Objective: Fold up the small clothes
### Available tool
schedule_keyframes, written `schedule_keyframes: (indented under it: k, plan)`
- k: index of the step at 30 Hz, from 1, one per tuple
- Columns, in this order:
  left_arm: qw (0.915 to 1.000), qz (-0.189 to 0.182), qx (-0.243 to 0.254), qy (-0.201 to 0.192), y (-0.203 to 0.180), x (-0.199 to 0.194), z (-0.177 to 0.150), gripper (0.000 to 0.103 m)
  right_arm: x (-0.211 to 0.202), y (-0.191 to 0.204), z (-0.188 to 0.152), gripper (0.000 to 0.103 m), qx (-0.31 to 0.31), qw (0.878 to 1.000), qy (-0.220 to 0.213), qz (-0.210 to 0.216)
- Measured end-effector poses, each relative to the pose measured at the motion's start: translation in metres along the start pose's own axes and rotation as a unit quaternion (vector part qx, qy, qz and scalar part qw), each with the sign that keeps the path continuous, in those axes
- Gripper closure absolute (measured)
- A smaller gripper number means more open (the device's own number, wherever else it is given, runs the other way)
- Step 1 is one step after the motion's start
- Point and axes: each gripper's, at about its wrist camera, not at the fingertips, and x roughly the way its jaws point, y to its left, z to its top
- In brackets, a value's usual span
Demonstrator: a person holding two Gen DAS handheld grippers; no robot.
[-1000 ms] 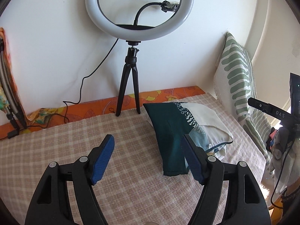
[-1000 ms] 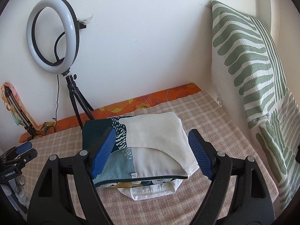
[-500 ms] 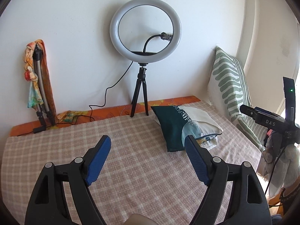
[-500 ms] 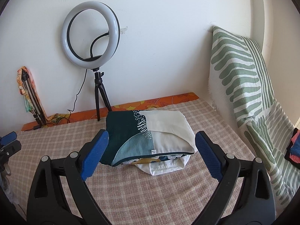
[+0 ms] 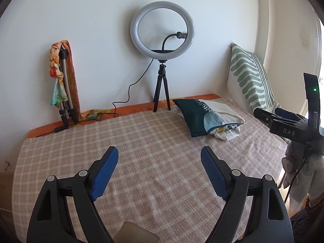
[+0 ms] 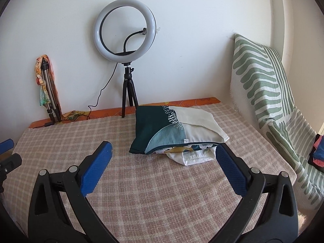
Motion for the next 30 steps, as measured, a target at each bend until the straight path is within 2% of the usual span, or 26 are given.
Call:
schedule_keyframes:
  k: [3, 7, 9, 15, 19, 30]
  plan:
    - [0.9999, 0.004, 0.01, -0.002, -0.001, -0.005, -0.003, 0.019, -0.004, 0.005, -0.007, 0.0, 0.01, 1.0, -0.013, 0.006]
    - [1.0, -0.001, 0.005, -0.001, -0.001, -0.008, -0.005, 0.018, -0.002, 0.005, -0.01, 0.0, 0.029, 0.999, -0.005, 0.025]
    - [0.9999, 0.011, 0.004, 0.006, -0.002, -0.006, -0.008, 0.0, -0.003, 0.006, -0.012, 0.0, 0.03, 0.999, -0.011, 0.023]
    - [0.9991, 0.032, 0.028, -0.002, -0.003, -0.006, -0.021, 0.0, 0.004, 0.006, -0.018, 0.0, 0.032, 0.999, -0.008, 0.017]
    - [0.9992, 0.031, 0.022, 0.011, 0.001, -0.003, -0.025, 0.0, 0.008, 0.008, -0.022, 0.0, 0.024, 1.0, -0.003, 0.016]
    - [0.999, 0.04, 0.017, 0.006, 0.006, -0.003, -0.024, 0.0, 0.007, 0.017, -0.023, 0.0, 0.014, 1.0, -0.013, 0.016]
